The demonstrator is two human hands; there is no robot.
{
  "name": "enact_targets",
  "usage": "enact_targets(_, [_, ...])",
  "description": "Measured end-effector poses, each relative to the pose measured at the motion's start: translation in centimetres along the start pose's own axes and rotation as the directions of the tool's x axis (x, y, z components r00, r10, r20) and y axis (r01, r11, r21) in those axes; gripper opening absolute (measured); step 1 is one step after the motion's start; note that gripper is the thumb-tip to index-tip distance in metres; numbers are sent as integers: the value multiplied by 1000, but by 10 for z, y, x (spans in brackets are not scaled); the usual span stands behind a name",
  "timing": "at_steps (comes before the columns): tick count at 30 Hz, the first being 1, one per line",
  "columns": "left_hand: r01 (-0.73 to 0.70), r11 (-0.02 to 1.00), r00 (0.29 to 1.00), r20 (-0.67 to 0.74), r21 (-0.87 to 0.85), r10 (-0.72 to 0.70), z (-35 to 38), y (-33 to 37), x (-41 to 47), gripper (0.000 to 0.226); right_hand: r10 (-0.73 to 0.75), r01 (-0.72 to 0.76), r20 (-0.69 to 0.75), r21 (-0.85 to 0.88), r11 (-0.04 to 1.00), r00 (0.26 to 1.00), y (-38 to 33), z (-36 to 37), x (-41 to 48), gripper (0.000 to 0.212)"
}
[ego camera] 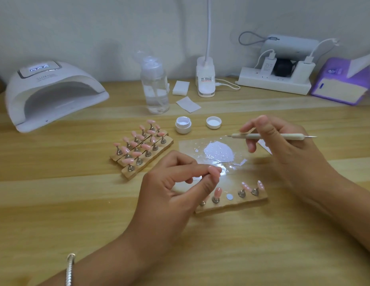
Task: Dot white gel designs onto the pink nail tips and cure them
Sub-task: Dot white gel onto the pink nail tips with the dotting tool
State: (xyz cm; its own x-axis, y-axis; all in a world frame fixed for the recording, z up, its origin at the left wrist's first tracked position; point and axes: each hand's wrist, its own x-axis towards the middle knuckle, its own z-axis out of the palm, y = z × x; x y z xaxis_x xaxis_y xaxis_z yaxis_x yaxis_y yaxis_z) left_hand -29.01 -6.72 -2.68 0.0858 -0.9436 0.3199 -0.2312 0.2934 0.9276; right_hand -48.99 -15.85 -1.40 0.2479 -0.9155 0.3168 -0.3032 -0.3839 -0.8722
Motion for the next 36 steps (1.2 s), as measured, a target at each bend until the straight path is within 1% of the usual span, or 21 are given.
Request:
enact_targets(2, [11,999,1000,9,-31,-10,0,0,0,8,-10,11,-30,35,999,999,-4,0,-2,37])
enact_targets(4, [10,999,1000,28,-39,-9,1,-1,-1,7,-15,20,-40,110,994,999,-11,2,-4,39])
enact_targets(8, [-30,1000,998,57,3,29,0,-1,-1,11,-66,85,-76,284,955,995,-29,7,-12,34])
enact_targets(10, [-47,999,997,68,23,46,0,-1,-1,13,-77,92,-56,364,927,995,-37,12,-17,35])
enact_targets(12, [-62,997,995,76,37,59,0,-1,-1,10,-93,93,-19,402,911,995,-43,17,-23,33])
enact_targets(15, [-79,996,992,105,50,73,1,-1,-2,8,-90,84,-3,413,907,996,-47,25,-29,28])
enact_targets(21, [-155,981,978,155,114,137,3,-1,-3,13,-65,59,3,400,914,998,-48,32,-34,30])
enact_targets(26, [-180,972,974,167,151,155,3,-1,-4,16,-57,48,11,398,916,998,-50,37,-37,38])
enact_targets(32, [-216,953,969,166,210,183,4,0,-4,12,-44,38,7,406,913,999,-51,38,-39,36])
enact_targets(36, [-225,951,967,167,210,192,4,0,-4,12,-34,27,12,393,919,999,-51,38,-39,36])
